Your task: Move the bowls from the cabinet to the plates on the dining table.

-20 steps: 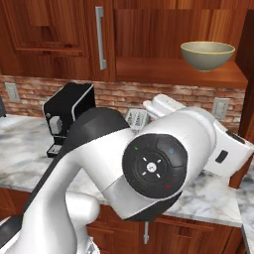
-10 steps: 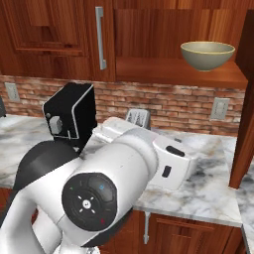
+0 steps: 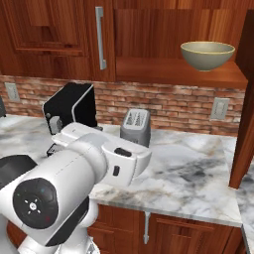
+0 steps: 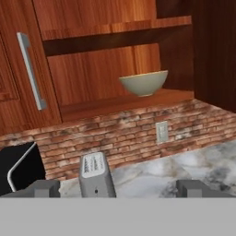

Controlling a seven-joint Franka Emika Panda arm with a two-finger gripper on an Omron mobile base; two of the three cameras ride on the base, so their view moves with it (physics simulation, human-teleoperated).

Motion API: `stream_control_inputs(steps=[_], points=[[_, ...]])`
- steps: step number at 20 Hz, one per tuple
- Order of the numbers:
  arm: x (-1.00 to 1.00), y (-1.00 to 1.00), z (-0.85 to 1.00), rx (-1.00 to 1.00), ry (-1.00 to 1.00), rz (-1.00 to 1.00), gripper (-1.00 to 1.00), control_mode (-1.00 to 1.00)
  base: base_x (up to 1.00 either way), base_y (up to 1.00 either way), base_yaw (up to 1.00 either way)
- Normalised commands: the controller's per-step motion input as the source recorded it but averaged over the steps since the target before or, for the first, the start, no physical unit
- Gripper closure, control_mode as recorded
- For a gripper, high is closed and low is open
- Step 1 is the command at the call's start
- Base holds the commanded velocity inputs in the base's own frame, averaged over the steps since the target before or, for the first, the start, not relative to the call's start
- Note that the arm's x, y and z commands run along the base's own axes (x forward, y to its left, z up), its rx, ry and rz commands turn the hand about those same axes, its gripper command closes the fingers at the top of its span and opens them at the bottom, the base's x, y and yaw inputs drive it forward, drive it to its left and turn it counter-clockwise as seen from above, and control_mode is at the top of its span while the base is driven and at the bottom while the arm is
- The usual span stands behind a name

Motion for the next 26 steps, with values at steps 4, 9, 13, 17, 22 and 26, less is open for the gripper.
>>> stream_control_inputs(steps=[4, 9, 13, 17, 22, 26], points=[[0.28, 0.30, 0.00, 0.05, 0.00, 0.10, -1.00, -1.00, 0.00, 0.00, 0.00], [0.34, 0.17, 0.04, 0.06, 0.00, 0.16, -1.00, -1.00, 0.00, 0.00, 0.00], [0.33, 0.25, 0.13, 0.05, 0.00, 0.14, -1.00, -1.00, 0.00, 0.00, 0.00], [0.26, 0.38, 0.06, 0.01, 0.00, 0.10, -1.00, -1.00, 0.00, 0.00, 0.00], [0.06, 0.43, 0.00, 0.00, 0.00, 0.04, -1.00, -1.00, 0.00, 0.00, 0.00], [0.00, 0.30, 0.00, -0.04, -0.06, 0.00, -1.00, -1.00, 0.00, 0.00, 0.00]])
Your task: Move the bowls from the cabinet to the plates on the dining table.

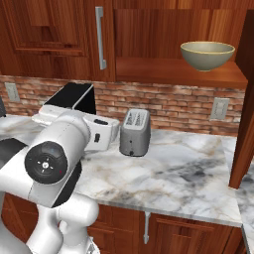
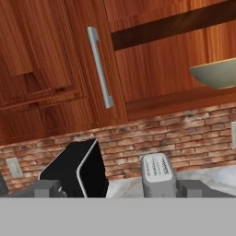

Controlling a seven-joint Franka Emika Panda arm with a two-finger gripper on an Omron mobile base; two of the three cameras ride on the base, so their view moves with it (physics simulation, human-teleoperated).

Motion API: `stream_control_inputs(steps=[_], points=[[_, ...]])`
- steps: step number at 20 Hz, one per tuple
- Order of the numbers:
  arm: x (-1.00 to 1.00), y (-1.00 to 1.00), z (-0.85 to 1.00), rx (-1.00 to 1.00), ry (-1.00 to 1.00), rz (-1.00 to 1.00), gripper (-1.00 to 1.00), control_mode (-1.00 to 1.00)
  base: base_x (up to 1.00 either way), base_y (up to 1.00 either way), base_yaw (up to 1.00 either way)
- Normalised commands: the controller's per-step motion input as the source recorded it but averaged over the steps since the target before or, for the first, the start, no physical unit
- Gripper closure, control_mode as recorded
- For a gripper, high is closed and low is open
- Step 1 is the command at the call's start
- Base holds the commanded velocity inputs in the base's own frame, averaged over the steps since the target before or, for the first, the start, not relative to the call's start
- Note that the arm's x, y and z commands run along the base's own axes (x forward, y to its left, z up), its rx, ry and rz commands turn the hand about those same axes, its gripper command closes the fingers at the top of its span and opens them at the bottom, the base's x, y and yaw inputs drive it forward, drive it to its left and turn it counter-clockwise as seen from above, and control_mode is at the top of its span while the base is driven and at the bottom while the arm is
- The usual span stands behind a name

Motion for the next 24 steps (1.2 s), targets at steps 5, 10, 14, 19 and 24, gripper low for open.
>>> stream_control_inputs(steps=[5, 10, 14, 19, 24], points=[[0.13, 0.08, 0.02, -0.02, -0.04, 0.00, -1.00, -1.00, 0.00, 0.00, 0.00], [0.32, 0.00, 0.16, 0.00, -0.01, 0.00, -1.00, -1.00, 0.00, 0.00, 0.00], [0.26, 0.01, 0.21, -0.01, -0.02, 0.00, -1.00, -1.00, 0.00, 0.00, 0.00], [0.17, 0.11, 0.18, -0.03, -0.02, 0.00, -1.00, -1.00, 0.00, 0.00, 0.00], [0.06, 0.16, 0.15, -0.03, -0.04, 0.00, -1.00, -1.00, 0.00, 0.00, 0.00]])
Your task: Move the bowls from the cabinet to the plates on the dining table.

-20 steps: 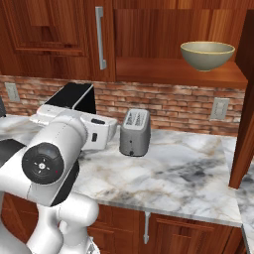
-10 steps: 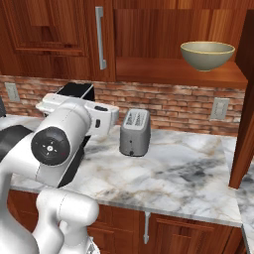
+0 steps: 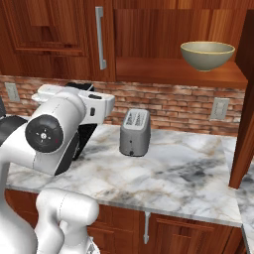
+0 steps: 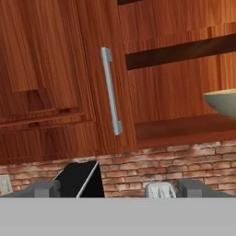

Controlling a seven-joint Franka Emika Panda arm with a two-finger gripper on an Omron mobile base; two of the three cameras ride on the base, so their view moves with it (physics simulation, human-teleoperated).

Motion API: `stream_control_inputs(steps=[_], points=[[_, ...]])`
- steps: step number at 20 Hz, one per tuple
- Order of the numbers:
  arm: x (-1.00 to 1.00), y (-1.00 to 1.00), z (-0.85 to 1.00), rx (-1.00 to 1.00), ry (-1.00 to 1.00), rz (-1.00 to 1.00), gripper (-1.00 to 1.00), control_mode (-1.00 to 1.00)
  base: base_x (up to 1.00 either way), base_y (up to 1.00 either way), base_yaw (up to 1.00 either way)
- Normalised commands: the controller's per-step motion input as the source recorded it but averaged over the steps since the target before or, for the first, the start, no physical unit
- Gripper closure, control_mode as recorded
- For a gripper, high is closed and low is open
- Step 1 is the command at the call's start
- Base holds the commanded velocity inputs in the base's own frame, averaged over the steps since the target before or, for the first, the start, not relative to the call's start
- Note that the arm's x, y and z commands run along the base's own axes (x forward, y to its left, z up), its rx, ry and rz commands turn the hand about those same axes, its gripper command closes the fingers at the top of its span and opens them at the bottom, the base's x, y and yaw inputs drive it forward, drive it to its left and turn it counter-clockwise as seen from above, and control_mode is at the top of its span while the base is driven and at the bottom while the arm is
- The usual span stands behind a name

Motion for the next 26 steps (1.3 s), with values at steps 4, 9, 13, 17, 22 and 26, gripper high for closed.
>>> stream_control_inputs(steps=[4, 9, 13, 17, 22, 26], points=[[0.16, 0.15, 0.12, -0.04, -0.03, 0.00, -1.00, -1.00, 0.00, 0.00, 0.00], [0.29, 0.07, 0.15, -0.03, -0.02, 0.00, -1.00, -1.00, 0.00, 0.00, 0.00], [0.35, 0.09, 0.19, -0.03, 0.00, 0.00, -1.00, -1.00, 0.00, 0.00, 0.00], [0.31, 0.16, 0.18, -0.03, 0.00, 0.00, -1.00, -1.00, 0.00, 0.00, 0.00], [0.31, 0.14, 0.12, -0.03, 0.00, 0.00, -1.00, -1.00, 0.00, 0.00, 0.00], [0.36, 0.05, 0.11, -0.04, 0.00, 0.00, -1.00, -1.00, 0.00, 0.00, 0.00]])
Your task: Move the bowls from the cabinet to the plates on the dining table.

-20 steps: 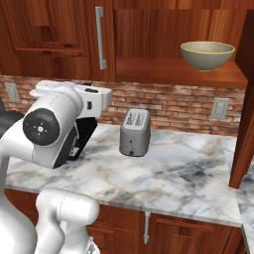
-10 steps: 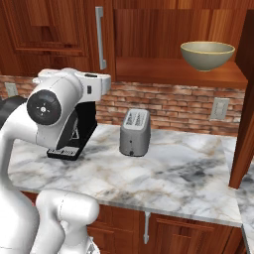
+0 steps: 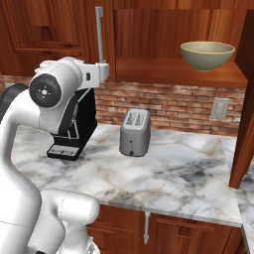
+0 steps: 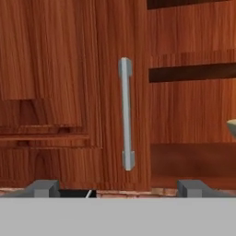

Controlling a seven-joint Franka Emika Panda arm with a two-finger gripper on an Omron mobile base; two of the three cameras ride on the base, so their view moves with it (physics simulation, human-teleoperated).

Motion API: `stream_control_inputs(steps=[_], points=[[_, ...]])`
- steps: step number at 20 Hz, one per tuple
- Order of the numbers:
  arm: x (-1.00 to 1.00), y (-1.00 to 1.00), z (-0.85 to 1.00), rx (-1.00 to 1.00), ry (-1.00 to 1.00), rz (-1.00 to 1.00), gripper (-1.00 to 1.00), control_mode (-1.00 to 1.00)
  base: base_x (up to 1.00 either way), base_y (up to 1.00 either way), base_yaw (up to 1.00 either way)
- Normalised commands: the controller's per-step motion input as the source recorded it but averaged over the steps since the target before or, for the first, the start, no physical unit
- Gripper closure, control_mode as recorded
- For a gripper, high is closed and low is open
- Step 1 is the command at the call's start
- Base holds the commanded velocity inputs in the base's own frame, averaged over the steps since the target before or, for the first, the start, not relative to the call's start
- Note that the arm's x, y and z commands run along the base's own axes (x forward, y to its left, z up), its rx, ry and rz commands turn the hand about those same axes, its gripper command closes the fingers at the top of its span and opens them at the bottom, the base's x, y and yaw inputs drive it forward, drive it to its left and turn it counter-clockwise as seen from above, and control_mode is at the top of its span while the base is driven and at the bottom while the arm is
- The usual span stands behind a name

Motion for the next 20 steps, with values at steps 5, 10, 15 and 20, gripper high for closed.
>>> stream_control_inputs(steps=[5, 10, 15, 20], points=[[0.43, 0.00, 0.09, -0.04, 0.00, 0.00, -1.00, -1.00, 0.00, 0.00, 0.00], [0.46, 0.00, 0.09, -0.03, -0.01, 0.00, -1.00, -1.00, 0.00, 0.00, 0.00], [0.43, 0.00, 0.10, -0.03, -0.01, 0.00, -1.00, -1.00, 0.00, 0.00, 0.00], [0.44, 0.00, 0.09, -0.02, 0.00, 0.00, -1.00, -1.00, 0.00, 0.00, 0.00]])
